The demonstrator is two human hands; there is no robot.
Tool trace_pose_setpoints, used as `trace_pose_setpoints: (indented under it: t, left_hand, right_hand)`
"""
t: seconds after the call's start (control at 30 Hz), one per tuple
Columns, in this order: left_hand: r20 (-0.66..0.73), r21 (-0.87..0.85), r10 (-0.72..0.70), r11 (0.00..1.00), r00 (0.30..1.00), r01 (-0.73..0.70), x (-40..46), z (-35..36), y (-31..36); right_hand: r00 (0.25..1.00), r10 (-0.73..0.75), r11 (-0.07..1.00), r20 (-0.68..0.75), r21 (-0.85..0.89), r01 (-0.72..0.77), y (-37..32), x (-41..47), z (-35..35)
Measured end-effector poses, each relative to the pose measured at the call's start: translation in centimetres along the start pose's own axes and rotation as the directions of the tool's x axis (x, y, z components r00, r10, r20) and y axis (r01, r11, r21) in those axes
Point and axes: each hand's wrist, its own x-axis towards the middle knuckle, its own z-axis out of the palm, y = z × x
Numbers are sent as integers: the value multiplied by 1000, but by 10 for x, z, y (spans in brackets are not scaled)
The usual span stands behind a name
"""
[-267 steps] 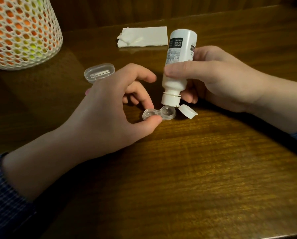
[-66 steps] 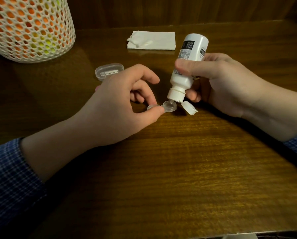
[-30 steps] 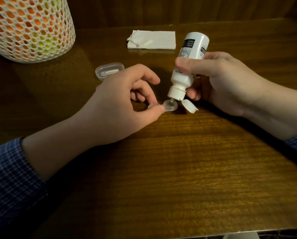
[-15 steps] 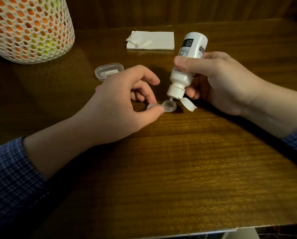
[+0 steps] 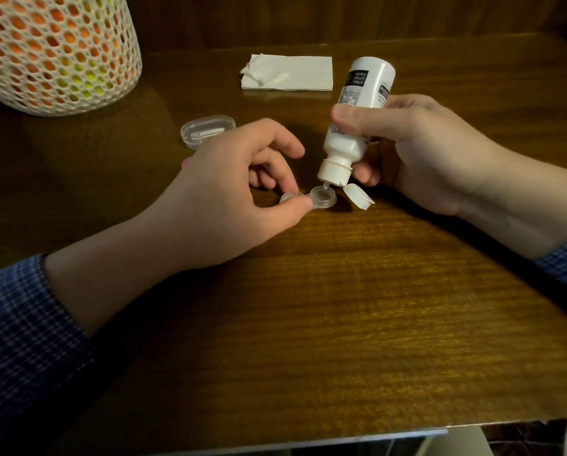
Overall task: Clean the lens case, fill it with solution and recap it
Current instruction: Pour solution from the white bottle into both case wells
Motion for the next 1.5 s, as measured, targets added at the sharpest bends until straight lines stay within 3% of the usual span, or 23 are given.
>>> trace_pose_setpoints:
  t: [1.5]
  left_hand:
    - [8, -19, 14, 1000, 1000, -14, -1, 0, 1]
  right_hand:
    - [999, 32, 999, 12, 35, -33, -2, 1, 1]
